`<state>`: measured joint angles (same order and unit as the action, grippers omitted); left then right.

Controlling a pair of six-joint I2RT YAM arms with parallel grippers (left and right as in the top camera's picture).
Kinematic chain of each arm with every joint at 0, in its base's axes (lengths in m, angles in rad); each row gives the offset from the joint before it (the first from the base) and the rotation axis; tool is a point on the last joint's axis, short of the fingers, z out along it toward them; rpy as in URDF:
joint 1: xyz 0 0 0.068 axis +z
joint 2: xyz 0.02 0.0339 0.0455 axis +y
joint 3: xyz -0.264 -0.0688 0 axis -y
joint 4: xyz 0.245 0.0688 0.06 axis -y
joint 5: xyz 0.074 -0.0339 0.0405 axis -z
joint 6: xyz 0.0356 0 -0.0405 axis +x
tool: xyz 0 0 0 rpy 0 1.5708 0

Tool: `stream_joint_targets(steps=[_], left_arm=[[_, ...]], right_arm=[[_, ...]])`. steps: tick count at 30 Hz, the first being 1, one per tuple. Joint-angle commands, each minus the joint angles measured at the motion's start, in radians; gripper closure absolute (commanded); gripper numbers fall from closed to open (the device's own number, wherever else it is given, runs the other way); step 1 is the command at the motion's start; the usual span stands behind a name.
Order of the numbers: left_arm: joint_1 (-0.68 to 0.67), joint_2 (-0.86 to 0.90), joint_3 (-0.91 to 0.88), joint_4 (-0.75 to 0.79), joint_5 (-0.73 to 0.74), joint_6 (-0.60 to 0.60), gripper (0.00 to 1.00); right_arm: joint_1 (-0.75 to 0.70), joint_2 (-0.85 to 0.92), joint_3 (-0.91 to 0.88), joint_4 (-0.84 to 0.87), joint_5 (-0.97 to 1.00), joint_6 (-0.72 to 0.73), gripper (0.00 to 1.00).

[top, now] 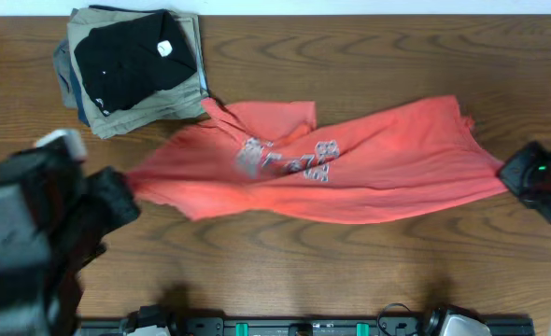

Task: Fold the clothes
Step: 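Lift the shirt by both edges and fling it forward onto the table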

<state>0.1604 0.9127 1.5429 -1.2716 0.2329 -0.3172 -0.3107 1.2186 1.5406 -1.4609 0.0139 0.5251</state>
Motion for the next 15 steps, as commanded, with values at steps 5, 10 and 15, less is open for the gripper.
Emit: stream_joint_targets(steps=[5,10,15], left_arm=[[-0.001,0.037,0.515,-0.175,-0.004,-0.011,0.94],[-0.001,0.115,0.855,-0.3,0.026,-0.01,0.94],[-0.001,0.181,1.007,-0.318,0.025,-0.01,0.94]], right_arm=[[-0.006,-0.016,0.429,-0.196,0.018,-0.04,0.99],[-0.006,-0.017,0.663,-0.238,0.035,-0.069,0.99],[-0.006,-0.005,0.726,-0.237,0.035,-0.069,0.99]])
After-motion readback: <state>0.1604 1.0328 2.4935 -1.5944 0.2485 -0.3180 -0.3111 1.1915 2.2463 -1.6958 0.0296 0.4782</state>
